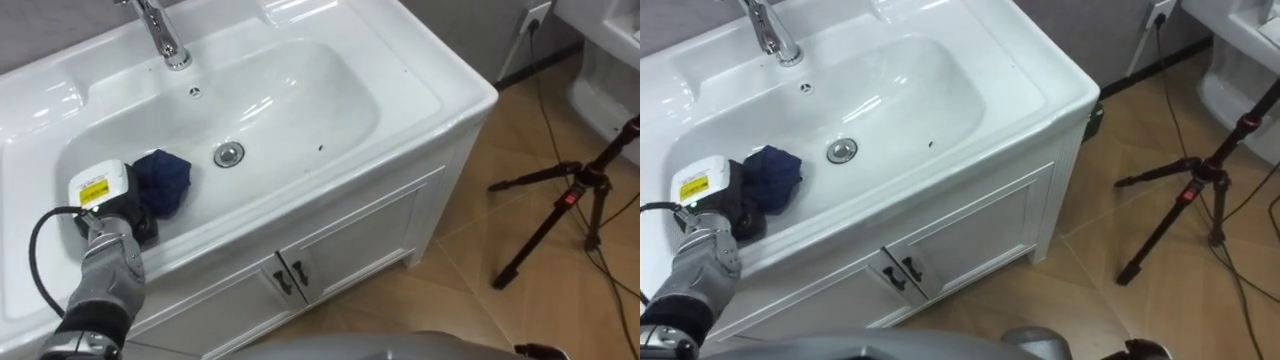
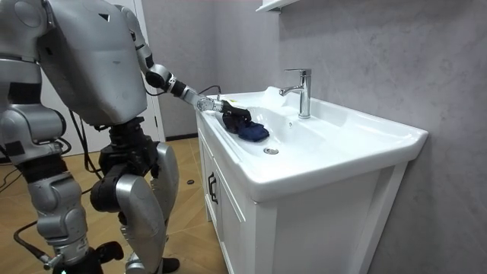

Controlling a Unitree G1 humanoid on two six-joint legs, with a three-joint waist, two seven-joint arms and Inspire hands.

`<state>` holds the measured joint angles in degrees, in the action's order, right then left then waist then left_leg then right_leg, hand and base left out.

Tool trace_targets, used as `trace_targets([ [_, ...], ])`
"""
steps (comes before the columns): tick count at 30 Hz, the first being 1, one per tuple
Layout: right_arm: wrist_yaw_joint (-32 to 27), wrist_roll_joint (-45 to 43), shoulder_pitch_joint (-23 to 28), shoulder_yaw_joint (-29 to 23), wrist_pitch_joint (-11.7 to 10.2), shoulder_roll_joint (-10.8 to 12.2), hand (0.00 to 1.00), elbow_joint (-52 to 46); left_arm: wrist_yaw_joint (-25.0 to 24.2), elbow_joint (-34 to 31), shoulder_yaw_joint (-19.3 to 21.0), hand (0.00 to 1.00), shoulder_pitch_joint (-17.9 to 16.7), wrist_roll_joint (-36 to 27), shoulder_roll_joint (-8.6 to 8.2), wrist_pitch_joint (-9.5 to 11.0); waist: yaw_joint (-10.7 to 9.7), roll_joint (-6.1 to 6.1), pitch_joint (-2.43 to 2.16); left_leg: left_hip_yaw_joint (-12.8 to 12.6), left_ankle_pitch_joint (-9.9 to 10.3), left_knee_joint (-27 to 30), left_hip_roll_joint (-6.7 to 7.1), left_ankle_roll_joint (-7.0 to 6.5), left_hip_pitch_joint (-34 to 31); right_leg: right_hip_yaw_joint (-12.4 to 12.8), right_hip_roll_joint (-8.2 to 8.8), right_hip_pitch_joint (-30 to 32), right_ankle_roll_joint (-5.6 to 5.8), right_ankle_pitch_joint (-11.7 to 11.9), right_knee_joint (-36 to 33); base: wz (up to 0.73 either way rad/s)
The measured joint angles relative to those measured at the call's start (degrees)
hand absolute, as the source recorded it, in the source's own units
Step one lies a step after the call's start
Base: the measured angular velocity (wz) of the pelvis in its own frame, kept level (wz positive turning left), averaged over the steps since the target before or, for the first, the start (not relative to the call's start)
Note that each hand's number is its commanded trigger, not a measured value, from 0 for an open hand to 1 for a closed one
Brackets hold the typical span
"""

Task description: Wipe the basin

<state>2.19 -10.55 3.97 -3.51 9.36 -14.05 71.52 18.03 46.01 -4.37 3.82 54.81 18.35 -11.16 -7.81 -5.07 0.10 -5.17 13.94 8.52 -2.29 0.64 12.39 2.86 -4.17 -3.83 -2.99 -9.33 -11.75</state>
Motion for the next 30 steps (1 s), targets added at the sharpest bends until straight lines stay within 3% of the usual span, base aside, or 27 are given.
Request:
trace_targets([
  [9, 0.4, 0.9, 0.0, 2.4, 0.0, 0.6, 0.0, 2.1, -2.1, -0.8, -4.1, 1.0, 2.4, 0.0, -3.12, -2.4, -2.0, 0.28, 0.0, -3.2, 0.0, 0.0, 0.07, -0.04, -0.6, 0.6, 0.19, 0.9, 0.32, 0.0, -0.1, -0.03],
  [11, 0.5, 1.1, -0.1, 3.3, 0.2, 0.7, 0.0, 2.1, -3.3, -2.5, -5.1, 1.0, 3.1, -0.3, -4.77, -3.0, -2.9, 0.89, 0.2, -3.7, -0.1, 0.0, 0.1, -0.08, -0.8, 0.5, 0.29, 0.9, 0.43, 0.1, -0.1, 0.0],
  [16, 0.8, 1.0, 0.0, 4.7, 0.3, 0.9, 0.0, 2.0, -4.0, -4.4, -8.2, 1.0, 4.6, -0.8, -6.75, -3.5, -4.8, 2.44, 0.24, -5.9, -0.1, -0.1, 0.04, -0.08, -0.7, 0.9, 0.22, 0.9, 0.48, 0.1, 0.0, -0.04],
  [19, 1.1, 0.6, -0.2, 5.3, 1.2, 1.4, 0.0, 2.1, -4.0, -4.4, -11.8, 1.0, 6.5, -0.8, -6.99, -3.9, -6.3, 3.28, 0.32, -6.0, 0.0, -0.1, 0.1, -0.08, -0.8, 0.9, 0.35, 0.9, 0.57, 0.0, 0.2, 0.01],
  [23, 2.1, 0.6, -0.1, 6.8, 2.2, 1.8, 0.0, 2.1, -5.2, -4.8, -15.1, 1.0, 8.5, -0.8, -7.85, -4.9, -7.4, 3.34, 0.38, -7.3, 0.0, -0.2, 0.1, -0.08, -0.8, 1.2, 0.37, 0.8, 0.75, 0.2, 0.8, -0.02],
  [27, 2.8, 0.4, -0.1, 7.5, 2.7, 2.1, 0.0, 2.1, -6.3, -6.7, -15.7, 1.0, 8.3, -0.5, -7.89, -5.4, -7.6, 3.29, 0.38, -7.4, 0.0, -0.3, 0.08, -0.08, -0.9, 1.3, 0.36, 0.9, 0.74, 0.4, 1.1, -0.03],
  [30, 3.4, -1.7, -0.3, 7.9, 2.9, 2.1, 0.0, 2.1, -7.3, -9.3, -17.8, 1.0, 7.9, -0.4, -7.96, -7.0, -7.9, 3.08, 0.39, -7.3, 0.0, -0.3, 0.16, -0.08, -1.3, 0.8, 0.69, 0.8, 0.78, 0.4, 1.2, 0.09],
])
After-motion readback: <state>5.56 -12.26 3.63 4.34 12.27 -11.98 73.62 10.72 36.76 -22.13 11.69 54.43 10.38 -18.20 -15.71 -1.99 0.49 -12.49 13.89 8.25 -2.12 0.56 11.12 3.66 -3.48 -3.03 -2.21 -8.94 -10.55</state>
